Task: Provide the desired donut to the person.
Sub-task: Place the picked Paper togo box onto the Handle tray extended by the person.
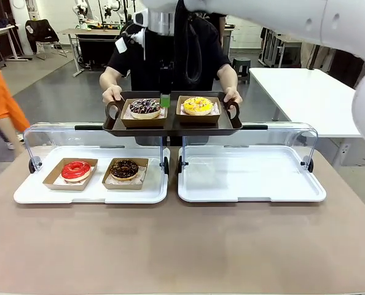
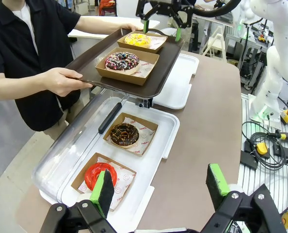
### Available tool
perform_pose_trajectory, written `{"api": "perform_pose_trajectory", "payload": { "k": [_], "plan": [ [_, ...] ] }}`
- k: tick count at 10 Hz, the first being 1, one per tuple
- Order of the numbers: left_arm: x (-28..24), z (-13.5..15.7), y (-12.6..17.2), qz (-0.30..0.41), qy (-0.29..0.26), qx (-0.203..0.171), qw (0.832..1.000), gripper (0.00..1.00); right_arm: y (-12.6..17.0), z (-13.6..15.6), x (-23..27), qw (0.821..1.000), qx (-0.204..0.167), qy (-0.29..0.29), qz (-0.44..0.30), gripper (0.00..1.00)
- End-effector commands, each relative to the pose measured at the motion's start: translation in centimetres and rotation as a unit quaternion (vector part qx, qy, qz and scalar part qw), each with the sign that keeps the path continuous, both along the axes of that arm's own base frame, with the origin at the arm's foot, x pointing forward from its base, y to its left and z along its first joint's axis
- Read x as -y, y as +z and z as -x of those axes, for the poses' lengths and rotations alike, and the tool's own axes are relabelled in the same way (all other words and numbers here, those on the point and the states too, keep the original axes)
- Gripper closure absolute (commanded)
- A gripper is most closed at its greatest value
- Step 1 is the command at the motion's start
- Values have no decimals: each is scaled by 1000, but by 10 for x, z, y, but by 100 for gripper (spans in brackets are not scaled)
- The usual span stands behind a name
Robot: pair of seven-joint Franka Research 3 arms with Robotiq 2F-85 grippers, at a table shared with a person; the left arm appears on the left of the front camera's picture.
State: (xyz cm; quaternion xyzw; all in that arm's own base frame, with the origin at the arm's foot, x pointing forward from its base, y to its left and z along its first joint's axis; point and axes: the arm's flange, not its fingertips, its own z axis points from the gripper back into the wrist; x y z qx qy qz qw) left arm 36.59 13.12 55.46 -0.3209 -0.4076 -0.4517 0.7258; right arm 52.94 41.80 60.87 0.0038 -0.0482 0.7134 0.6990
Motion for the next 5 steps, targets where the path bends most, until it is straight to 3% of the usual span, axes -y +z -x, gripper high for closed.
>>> {"api": "perform_pose_trajectory", "payload": {
  "k": [1, 5],
  "plan": [
    [0, 1, 2, 7, 0, 2, 1000, 0, 13, 25, 59, 1000, -5, -4, -14, 0],
    [0, 1, 2, 7, 0, 2, 1000, 0, 12, 61, 175, 998, 15, -44, -44, 0]
  ]
}}
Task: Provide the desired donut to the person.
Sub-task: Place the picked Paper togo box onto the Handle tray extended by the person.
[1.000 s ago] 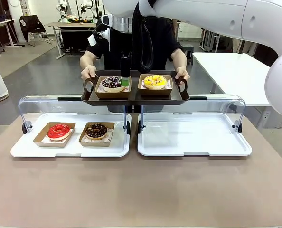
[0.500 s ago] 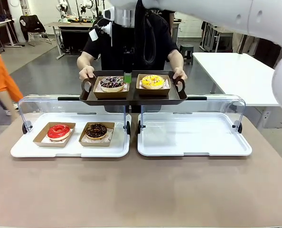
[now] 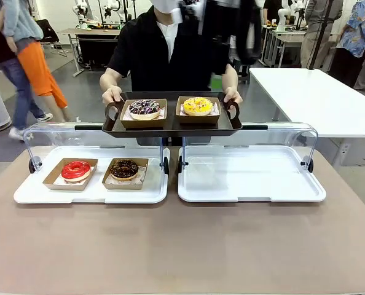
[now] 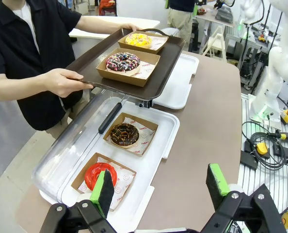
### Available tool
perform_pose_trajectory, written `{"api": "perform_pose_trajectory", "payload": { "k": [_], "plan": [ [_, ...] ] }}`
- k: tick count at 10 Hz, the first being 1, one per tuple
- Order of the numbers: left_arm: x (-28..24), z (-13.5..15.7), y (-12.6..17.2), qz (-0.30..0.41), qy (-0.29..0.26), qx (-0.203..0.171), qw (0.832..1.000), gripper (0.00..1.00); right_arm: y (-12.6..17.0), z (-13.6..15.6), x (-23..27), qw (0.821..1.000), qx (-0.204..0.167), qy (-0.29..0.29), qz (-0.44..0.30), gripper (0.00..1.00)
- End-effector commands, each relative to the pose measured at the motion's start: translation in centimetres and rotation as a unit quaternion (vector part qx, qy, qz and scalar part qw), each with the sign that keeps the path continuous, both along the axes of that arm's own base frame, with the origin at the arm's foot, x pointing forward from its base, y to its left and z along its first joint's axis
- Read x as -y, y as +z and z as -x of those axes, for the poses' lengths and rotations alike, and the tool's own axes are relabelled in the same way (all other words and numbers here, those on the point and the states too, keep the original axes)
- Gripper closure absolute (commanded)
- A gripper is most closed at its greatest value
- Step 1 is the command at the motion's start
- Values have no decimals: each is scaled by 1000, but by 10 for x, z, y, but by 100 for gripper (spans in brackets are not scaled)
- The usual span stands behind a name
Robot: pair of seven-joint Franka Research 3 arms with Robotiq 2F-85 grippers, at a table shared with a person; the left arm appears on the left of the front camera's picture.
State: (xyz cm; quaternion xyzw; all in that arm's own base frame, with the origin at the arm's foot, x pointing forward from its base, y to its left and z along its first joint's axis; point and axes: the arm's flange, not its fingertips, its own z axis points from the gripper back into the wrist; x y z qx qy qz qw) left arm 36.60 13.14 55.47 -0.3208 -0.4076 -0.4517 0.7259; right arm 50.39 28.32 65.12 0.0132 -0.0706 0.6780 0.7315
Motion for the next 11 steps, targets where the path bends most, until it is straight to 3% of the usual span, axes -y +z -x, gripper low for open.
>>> {"api": "perform_pose_trajectory", "payload": {
  "k": [1, 5, 7, 8, 11],
  "plan": [
    [1, 1, 1, 7, 0, 2, 1000, 0, -33, 39, 54, 1000, 13, -4, -21, 0],
    [1, 1, 1, 7, 0, 2, 1000, 0, -42, 36, 121, 997, 23, -37, -61, 0],
    [1, 1, 1, 7, 0, 2, 1000, 0, -44, 21, 117, 998, 33, -4, -60, 0],
    [1, 1, 1, 7, 0, 2, 1000, 0, -36, 29, 129, 998, 17, -47, -42, 0],
    [1, 1, 1, 7, 0, 2, 1000, 0, -36, 29, 129, 998, 17, -47, -42, 0]
  ]
}}
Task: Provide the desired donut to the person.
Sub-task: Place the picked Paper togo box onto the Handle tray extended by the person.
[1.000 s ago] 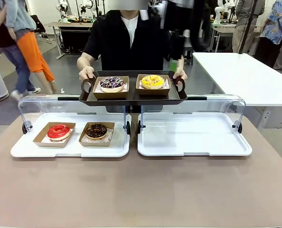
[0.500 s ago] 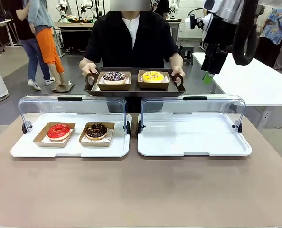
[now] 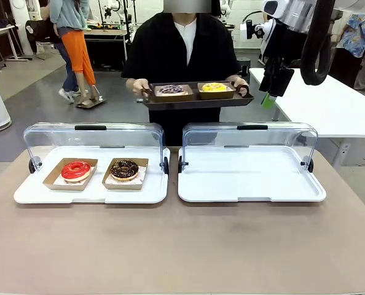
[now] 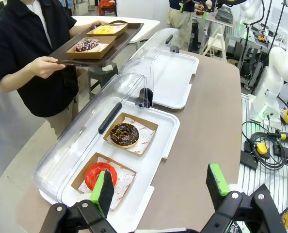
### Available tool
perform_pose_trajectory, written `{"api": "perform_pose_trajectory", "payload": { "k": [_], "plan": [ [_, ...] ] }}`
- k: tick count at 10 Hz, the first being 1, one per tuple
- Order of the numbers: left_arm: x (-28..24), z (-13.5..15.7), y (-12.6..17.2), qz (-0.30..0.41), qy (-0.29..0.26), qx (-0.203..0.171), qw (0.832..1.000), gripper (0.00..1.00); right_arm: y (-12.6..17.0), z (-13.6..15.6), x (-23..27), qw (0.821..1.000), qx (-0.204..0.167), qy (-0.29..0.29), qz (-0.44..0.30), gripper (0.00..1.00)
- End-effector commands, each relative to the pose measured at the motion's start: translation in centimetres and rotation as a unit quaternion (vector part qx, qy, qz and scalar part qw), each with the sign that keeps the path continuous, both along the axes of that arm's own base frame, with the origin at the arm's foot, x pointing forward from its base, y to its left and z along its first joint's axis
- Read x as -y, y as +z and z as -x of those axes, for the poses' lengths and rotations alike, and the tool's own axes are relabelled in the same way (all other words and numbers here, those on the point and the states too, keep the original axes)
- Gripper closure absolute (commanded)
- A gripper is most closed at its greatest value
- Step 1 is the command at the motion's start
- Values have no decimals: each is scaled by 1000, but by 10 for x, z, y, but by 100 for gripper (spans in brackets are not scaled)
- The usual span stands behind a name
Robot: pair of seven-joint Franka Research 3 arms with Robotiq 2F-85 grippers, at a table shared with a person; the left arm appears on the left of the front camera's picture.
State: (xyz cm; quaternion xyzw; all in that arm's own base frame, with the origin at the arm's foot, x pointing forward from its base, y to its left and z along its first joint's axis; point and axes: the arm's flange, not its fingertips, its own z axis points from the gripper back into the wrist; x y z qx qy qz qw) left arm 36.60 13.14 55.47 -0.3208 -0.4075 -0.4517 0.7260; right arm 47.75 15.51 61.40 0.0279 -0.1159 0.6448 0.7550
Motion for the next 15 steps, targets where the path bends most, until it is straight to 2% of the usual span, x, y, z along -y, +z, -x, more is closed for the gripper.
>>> {"api": "perform_pose_trajectory", "payload": {
  "k": [1, 11, 12, 13, 15],
  "plan": [
    [1, 1, 1, 7, 0, 3, 1000, 0, 2, 3, 1, 1000, -4, -7, 1, 0],
    [1, 1, 1, 7, 0, 3, 1000, 0, 1, 0, 1, 1000, 0, 0, 0, 0],
    [1, 1, 1, 7, 0, 3, 1000, 0, 13, -6, 36, 994, -30, -3, -103, 0],
    [1, 1, 1, 7, 0, 3, 1000, 0, 20, -13, 70, 984, -46, 20, -173, 0],
    [1, 1, 1, 7, 0, 3, 1000, 0, 13, -30, 157, 953, -45, -10, -299, 0]
  ]
}}
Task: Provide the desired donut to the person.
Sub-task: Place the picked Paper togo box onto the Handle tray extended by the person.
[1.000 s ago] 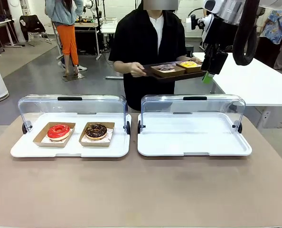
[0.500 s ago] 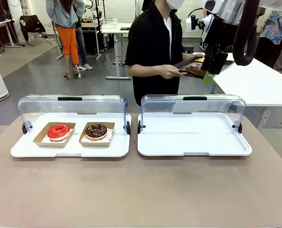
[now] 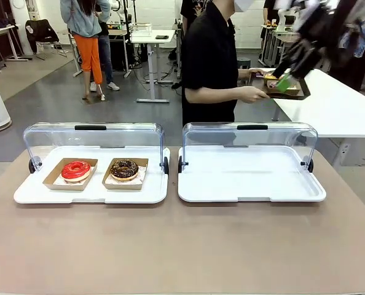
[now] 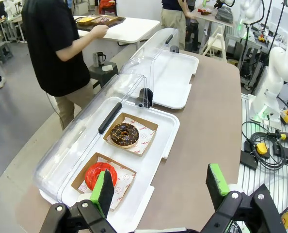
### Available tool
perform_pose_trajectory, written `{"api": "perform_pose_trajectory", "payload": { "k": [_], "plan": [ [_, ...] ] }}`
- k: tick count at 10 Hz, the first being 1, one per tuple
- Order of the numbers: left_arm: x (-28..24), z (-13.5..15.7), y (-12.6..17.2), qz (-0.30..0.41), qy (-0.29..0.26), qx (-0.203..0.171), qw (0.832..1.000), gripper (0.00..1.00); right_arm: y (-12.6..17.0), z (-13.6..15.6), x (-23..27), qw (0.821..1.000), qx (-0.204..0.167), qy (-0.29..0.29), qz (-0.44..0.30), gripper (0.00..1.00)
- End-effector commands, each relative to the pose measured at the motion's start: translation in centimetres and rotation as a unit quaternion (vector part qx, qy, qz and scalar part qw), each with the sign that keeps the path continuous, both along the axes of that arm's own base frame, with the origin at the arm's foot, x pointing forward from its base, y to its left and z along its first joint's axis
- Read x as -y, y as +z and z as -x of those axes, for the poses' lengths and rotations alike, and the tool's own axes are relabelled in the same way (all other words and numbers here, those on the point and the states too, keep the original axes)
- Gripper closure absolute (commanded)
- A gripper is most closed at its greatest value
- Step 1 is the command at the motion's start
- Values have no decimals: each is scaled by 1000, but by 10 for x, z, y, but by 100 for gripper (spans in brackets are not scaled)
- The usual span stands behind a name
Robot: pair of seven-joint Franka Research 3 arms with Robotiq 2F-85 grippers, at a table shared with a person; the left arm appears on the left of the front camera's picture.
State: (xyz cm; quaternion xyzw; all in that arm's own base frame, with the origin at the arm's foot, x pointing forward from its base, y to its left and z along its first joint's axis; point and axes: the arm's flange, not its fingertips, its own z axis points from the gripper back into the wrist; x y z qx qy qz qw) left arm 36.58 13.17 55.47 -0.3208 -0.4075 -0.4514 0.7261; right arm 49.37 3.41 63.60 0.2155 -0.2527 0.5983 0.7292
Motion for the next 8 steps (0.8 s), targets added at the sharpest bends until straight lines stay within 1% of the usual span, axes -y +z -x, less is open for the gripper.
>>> {"api": "perform_pose_trajectory", "payload": {
  "k": [1, 2, 4, 5, 6, 7, 8],
  "plan": [
    [1, 1, 1, 7, -1, 3, 1000, 0, -25, -23, 88, 992, -28, -20, -124, 0],
    [1, 1, 1, 7, -1, 3, 1000, 0, -44, -24, 128, 989, -16, -17, -146, 0],
    [1, 1, 1, 7, -1, 3, 1000, 0, -83, -23, 191, 987, -6, -19, -162, 0],
    [1, 1, 1, 7, -1, 3, 1000, 0, -99, -18, 220, 982, 13, -14, -186, 0],
    [1, 1, 1, 7, -1, 3, 1000, 0, -107, -13, 237, 974, 31, -8, -222, 0],
    [1, 1, 1, 7, -1, 3, 1000, 0, -112, -10, 246, 968, 37, 2, -248, 0],
    [1, 1, 1, 7, -1, 3, 1000, 0, -116, -9, 250, 967, 36, 5, -253, 0]
  ]
}}
